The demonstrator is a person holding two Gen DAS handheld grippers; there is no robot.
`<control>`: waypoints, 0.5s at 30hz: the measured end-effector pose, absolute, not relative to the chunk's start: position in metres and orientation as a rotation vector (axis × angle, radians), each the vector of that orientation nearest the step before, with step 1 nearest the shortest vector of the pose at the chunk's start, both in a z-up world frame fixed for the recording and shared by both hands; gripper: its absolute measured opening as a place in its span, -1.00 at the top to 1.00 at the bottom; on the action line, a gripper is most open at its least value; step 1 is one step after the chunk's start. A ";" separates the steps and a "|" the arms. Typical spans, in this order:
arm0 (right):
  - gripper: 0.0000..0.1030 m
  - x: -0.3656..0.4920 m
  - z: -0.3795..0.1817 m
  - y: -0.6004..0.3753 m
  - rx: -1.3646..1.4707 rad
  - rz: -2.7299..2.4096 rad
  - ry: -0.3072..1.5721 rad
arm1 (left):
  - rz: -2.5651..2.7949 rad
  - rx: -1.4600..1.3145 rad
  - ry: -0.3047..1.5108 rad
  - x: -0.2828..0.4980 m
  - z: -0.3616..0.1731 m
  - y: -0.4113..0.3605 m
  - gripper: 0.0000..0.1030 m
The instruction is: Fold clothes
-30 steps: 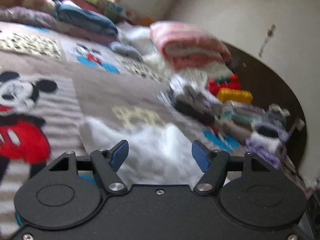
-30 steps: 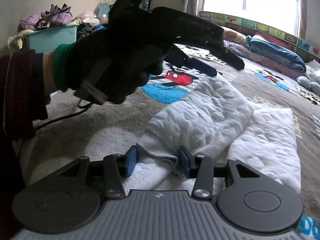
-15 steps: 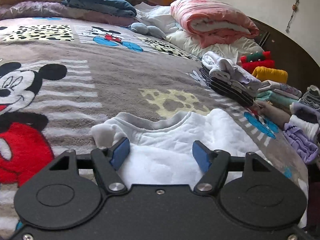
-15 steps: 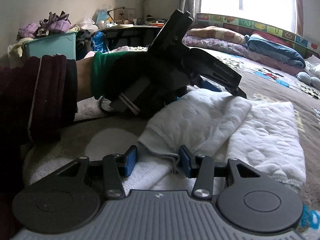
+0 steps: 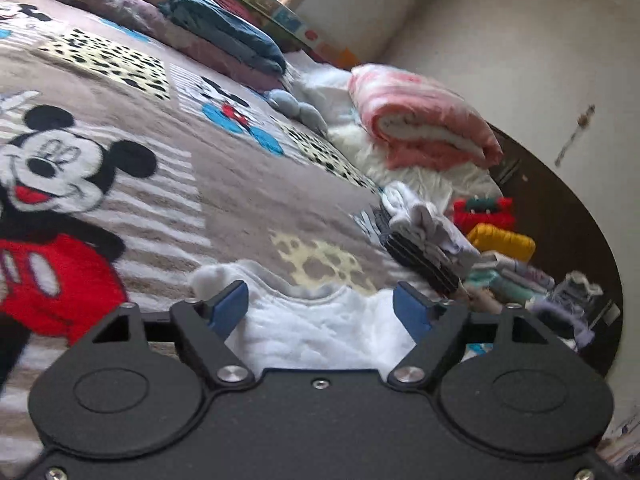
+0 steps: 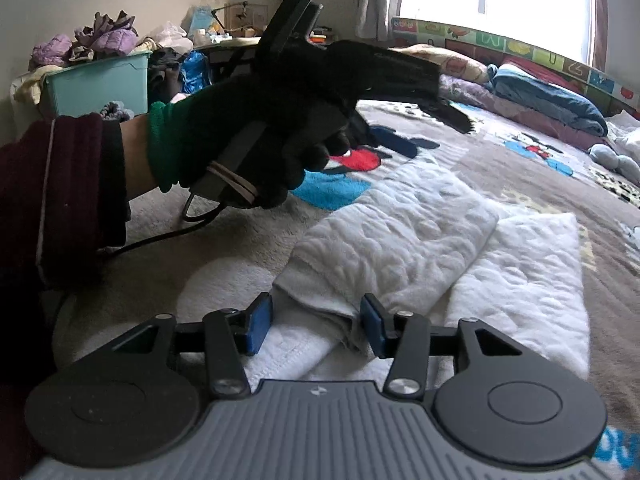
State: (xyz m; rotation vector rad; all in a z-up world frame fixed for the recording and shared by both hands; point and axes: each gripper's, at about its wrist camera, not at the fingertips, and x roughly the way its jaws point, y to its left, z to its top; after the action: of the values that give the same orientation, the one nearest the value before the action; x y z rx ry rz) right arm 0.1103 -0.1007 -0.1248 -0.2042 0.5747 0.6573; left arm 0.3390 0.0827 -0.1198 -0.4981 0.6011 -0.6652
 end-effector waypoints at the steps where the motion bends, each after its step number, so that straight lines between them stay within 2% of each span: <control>1: -0.01 0.107 -0.122 -0.103 -0.201 0.661 0.569 | -0.657 -0.509 0.603 0.339 -0.119 0.086 -0.63; 7: -0.04 0.103 -0.100 -0.135 -0.115 0.683 0.542 | -0.589 -0.534 0.641 0.348 -0.124 0.099 -0.69; 11: -0.19 0.128 -0.083 -0.183 0.057 0.637 0.521 | -0.593 -0.533 0.669 0.354 -0.131 0.100 -0.69; 15: -0.19 0.180 -0.084 -0.240 0.232 0.552 0.531 | -0.603 -0.547 0.699 0.362 -0.138 0.104 -0.69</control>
State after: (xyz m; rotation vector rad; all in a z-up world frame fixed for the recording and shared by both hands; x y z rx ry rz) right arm 0.1802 -0.2397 -0.0836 0.2316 0.5310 0.5517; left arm 0.3622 0.1038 -0.1379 -0.5466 0.6991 -0.6033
